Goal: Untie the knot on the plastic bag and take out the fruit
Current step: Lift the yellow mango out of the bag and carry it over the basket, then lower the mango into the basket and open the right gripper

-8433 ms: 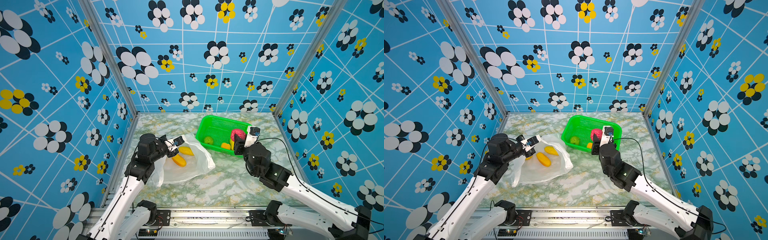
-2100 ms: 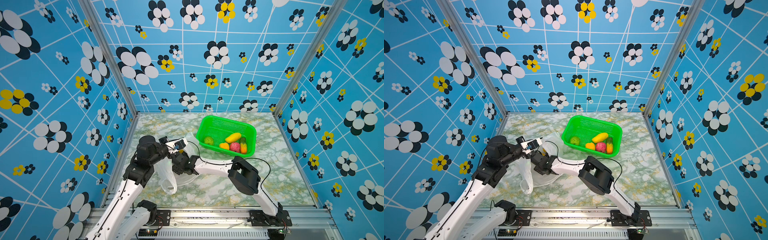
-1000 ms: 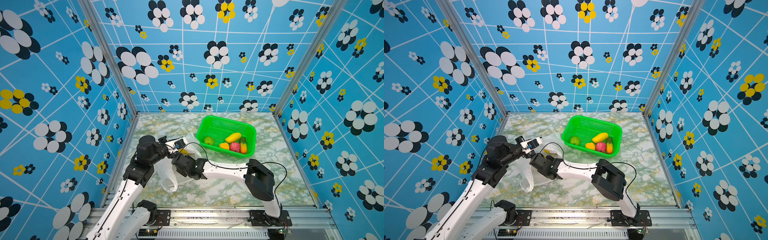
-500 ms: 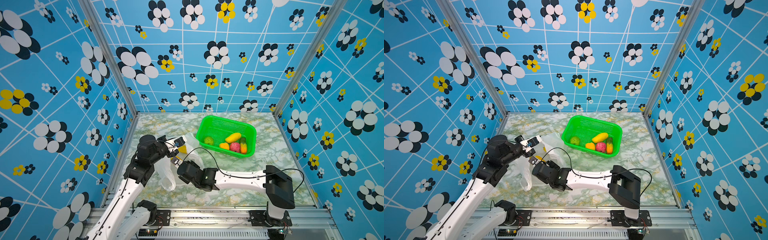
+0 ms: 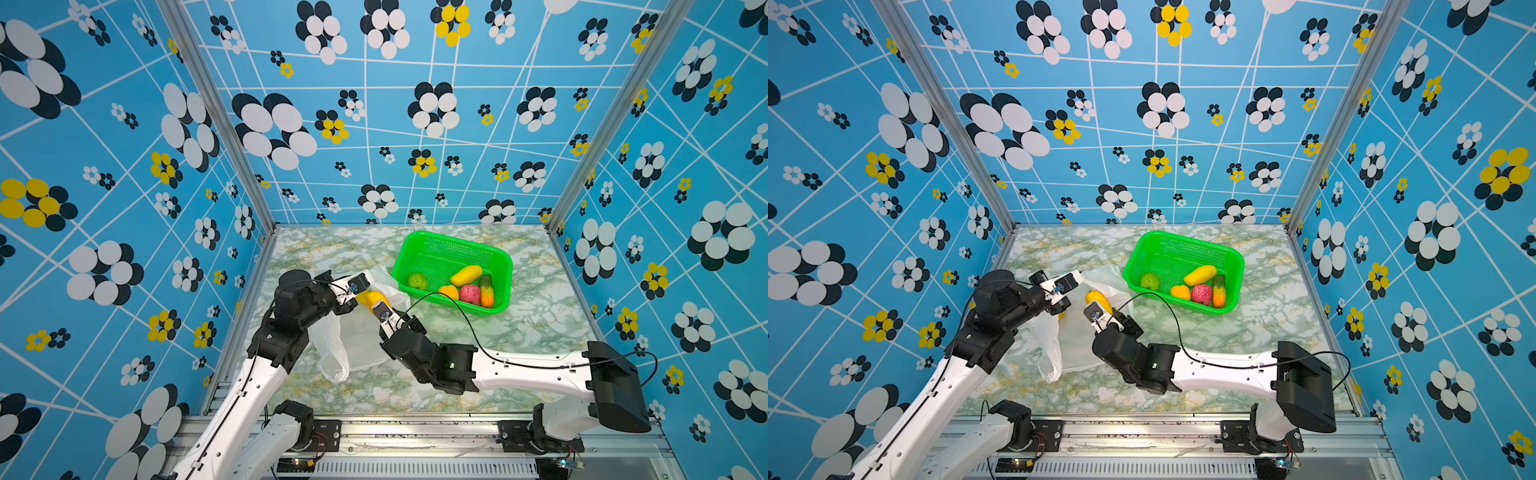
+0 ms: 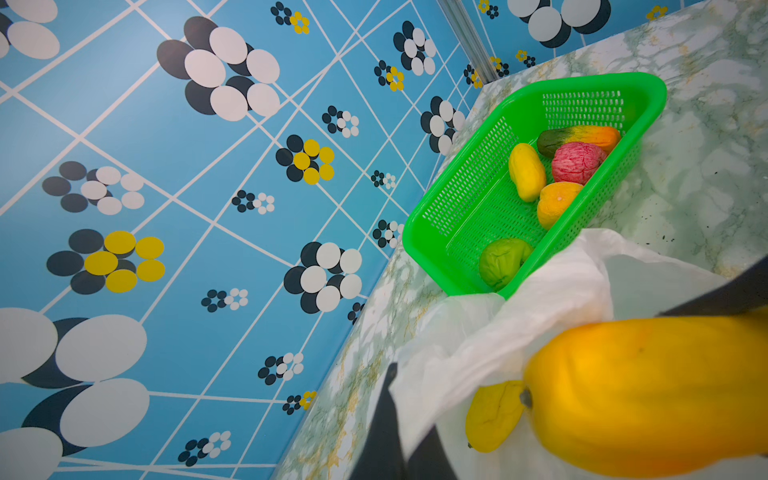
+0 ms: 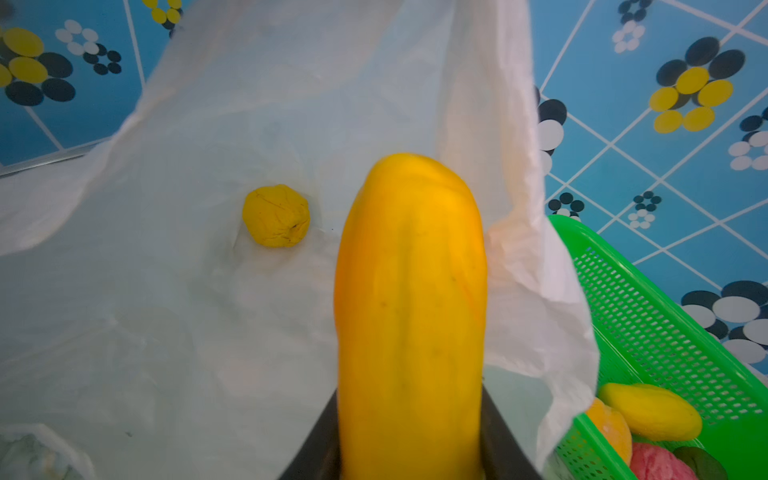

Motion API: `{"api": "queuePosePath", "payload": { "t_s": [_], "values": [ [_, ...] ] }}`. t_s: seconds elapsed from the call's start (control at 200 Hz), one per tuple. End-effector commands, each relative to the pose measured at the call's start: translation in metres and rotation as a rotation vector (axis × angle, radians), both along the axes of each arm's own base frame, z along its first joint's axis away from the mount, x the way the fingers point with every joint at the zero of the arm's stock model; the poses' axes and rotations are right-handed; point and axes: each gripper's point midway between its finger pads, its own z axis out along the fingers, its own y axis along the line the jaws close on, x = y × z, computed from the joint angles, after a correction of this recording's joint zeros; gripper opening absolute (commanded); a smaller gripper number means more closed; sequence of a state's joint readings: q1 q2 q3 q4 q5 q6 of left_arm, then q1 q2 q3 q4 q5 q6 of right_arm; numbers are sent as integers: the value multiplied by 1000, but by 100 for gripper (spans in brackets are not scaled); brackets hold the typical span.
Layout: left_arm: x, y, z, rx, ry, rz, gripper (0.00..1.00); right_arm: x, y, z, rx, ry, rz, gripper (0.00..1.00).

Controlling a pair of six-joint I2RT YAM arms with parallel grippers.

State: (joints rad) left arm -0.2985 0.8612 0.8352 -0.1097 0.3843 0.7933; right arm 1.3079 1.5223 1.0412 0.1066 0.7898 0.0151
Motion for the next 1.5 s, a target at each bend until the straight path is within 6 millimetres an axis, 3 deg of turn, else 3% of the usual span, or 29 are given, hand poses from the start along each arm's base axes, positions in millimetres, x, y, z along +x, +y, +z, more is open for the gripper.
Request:
{"api": "queuePosePath", "payload": {
  "t_s": [0.0,0.145,0.385,0.525,0.63,0.805,0.965,1.284,1.434,1.494],
  "values": [
    [2,3,9,-17,-8,15,0,12,-26,33,61,-97,-118,34],
    [2,3,8,-17,-8,13,0,22,-57,51,71,-155,-207,34],
    [2,2,9,-16,-9,12,0,40,-128,76,201,-172,-337,37],
    [2,2,9,-15,-11,12,0,54,-173,74,275,-149,-457,40],
    [1,2,8,-13,-10,11,0,76,-211,54,317,-44,-592,39],
    [1,1,8,-12,-10,6,0,103,-243,15,375,139,-692,38],
    [0,1,9,-14,-12,5,0,123,-249,-17,369,292,-729,39],
    [0,1,9,-13,-15,4,0,154,-248,-103,376,645,-771,31],
    [0,2,10,-15,-18,5,0,157,-251,-128,429,744,-791,30],
    [-1,1,10,-14,-20,3,0,157,-253,-131,442,752,-800,35]
  ]
}}
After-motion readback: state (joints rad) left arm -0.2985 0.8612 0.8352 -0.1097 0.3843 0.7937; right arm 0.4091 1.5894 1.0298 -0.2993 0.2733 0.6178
